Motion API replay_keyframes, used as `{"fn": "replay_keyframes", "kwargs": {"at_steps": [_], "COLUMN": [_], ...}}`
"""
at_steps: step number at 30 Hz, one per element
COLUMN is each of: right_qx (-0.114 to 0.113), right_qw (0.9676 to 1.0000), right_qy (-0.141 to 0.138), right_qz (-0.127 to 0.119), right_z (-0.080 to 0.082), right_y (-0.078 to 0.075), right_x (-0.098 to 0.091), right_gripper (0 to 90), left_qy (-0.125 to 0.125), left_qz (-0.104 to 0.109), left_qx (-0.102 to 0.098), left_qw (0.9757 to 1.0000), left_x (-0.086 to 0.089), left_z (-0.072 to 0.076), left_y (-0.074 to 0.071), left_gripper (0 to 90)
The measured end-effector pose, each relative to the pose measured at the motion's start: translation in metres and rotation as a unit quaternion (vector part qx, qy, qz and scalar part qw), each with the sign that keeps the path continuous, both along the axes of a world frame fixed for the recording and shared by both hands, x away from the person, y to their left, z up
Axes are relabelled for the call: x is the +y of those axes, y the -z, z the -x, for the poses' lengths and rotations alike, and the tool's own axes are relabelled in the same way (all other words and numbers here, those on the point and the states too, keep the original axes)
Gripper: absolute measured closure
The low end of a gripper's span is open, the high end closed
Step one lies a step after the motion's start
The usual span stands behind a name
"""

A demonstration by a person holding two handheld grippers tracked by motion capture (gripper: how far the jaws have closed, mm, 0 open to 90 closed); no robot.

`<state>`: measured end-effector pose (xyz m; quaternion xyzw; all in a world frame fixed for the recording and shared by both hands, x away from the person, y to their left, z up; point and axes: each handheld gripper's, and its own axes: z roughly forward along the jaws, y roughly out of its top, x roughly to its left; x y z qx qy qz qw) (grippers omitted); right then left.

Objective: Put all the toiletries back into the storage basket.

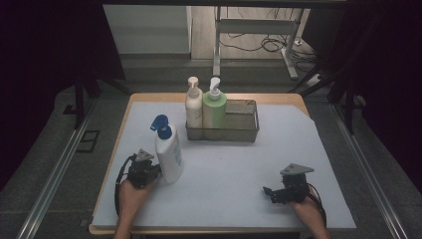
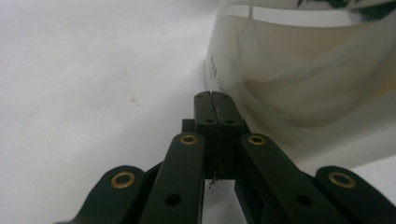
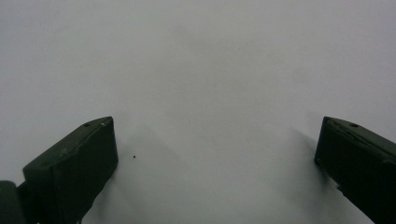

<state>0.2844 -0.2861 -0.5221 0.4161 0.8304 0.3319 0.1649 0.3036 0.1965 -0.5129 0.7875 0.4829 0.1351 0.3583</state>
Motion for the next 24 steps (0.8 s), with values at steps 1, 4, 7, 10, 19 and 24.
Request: {"fn": "replay_keyframes", "kwargs": {"at_steps": [1,4,7,10,19,24], "right_qx": [0.0,0.0,0.0,0.0,0.0,0.0], "right_qw": [1.0,1.0,1.0,1.0,1.0,1.0], "right_qy": [0.0,0.0,0.0,0.0,0.0,0.0], "right_qz": [0.0,0.0,0.0,0.0,0.0,0.0], "right_z": [0.0,0.0,0.0,0.0,0.0,0.0], "right_y": [0.0,0.0,0.0,0.0,0.0,0.0], "right_x": [0.0,0.0,0.0,0.0,0.0,0.0], "right_gripper": [0.0,0.0,0.0,0.0,0.0,0.0], "left_qy": [0.002,0.01,0.017,0.022,0.038,0.048], "left_qz": [0.0,-0.001,-0.002,-0.003,-0.012,-0.017], "left_qx": [0.0,-0.001,-0.002,-0.002,-0.008,-0.012], "left_qw": [1.0,0.9999,0.9998,0.9997,0.9992,0.9987], "left_x": [-0.002,-0.008,-0.013,-0.02,-0.038,-0.046], "left_z": [0.0,0.0,-0.001,-0.001,0.0,0.0], "left_y": [0.0,0.0,0.0,0.0,-0.001,-0.001], "left_gripper": [89.5,89.5,89.6,89.6,89.6,89.5]}}
